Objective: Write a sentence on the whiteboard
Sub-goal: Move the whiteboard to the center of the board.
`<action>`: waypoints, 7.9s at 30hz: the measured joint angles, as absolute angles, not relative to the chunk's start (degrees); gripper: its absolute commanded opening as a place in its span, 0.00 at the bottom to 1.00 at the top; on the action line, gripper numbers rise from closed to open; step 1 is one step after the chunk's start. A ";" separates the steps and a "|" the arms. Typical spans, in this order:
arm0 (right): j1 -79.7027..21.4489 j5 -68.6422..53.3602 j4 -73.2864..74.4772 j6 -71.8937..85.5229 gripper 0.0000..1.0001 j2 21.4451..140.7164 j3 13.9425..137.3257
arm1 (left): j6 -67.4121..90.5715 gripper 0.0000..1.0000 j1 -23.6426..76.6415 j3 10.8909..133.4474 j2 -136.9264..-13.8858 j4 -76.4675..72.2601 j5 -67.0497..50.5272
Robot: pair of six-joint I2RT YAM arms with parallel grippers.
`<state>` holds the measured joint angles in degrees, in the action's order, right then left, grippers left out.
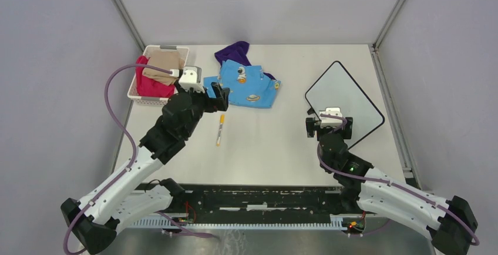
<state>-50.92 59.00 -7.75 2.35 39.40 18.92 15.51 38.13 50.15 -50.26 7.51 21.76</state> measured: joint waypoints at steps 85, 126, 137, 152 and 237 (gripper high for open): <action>-34.76 54.22 25.19 67.61 0.37 74.72 27.42 | 14.96 0.98 39.64 49.01 -47.37 9.82 26.87; -47.24 39.97 -0.73 27.24 0.00 55.79 10.52 | 14.96 0.98 39.64 49.01 -49.06 10.61 27.35; -49.41 32.99 -8.91 19.40 0.00 58.81 10.17 | 14.94 0.98 39.64 49.01 -50.06 10.61 28.40; -49.41 33.89 -12.75 16.73 0.00 71.75 17.74 | 14.94 0.98 39.64 49.01 -50.52 10.61 29.04; -38.17 25.45 -21.54 24.16 0.72 66.19 10.17 | 14.94 0.99 39.64 49.01 -52.14 10.63 28.45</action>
<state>-38.17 25.45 -21.54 24.16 66.19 10.17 14.94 39.64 49.01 -52.14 10.63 28.45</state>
